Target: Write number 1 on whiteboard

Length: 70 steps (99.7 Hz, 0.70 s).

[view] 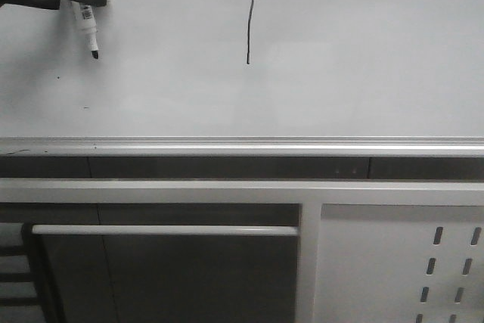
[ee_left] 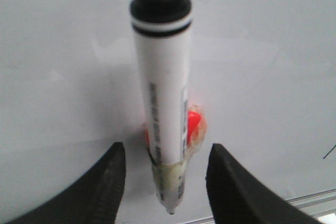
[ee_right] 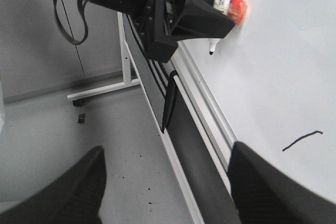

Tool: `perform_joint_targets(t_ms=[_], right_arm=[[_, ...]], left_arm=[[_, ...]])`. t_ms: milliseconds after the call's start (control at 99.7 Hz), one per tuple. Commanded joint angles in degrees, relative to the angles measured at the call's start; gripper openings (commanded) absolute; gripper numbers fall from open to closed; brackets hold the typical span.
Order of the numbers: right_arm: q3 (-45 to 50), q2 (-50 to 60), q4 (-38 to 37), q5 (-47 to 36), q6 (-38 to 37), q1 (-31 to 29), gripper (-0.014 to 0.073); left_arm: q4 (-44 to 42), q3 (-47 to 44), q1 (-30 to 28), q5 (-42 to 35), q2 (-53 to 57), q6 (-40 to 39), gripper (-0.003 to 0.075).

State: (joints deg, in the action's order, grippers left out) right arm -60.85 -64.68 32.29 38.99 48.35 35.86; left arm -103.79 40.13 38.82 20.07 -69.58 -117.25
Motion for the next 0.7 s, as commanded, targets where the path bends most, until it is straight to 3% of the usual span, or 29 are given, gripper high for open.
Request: perform_joint_targets(t_ms=[0, 421, 491, 612, 692], right_arm=[[-1.58, 1.47, 1.10, -3.35, 0.20, -0.44, 0.0449], [-1.58, 1.47, 1.02, -2.48, 0.20, -0.44, 0.0449], [-1.58, 1.77, 0.43, -2.35, 0.20, -0.44, 0.0449], [-1.58, 2.24, -1.39, -1.01, 0.20, -0.47, 0.0398], [-1.58, 2.74, -1.68, 0.75, 0.07, -0.47, 0.0296]], left_arm=[[-2.82, 2.03, -0.06, 2.09, 1.16, 0.04, 0.0338], [-2.82, -3.71, -0.06, -7.56, 14.66, 0.04, 0.0323], [-2.82, -5.58, -0.06, -9.50, 18.44, 0.04, 0.0244], [-2.82, -8.95, -0.06, -12.07, 24.95, 0.16, -0.0020], [-2.82, -11.15, -0.06, -12.96, 29.13, 0.34, -0.0018]])
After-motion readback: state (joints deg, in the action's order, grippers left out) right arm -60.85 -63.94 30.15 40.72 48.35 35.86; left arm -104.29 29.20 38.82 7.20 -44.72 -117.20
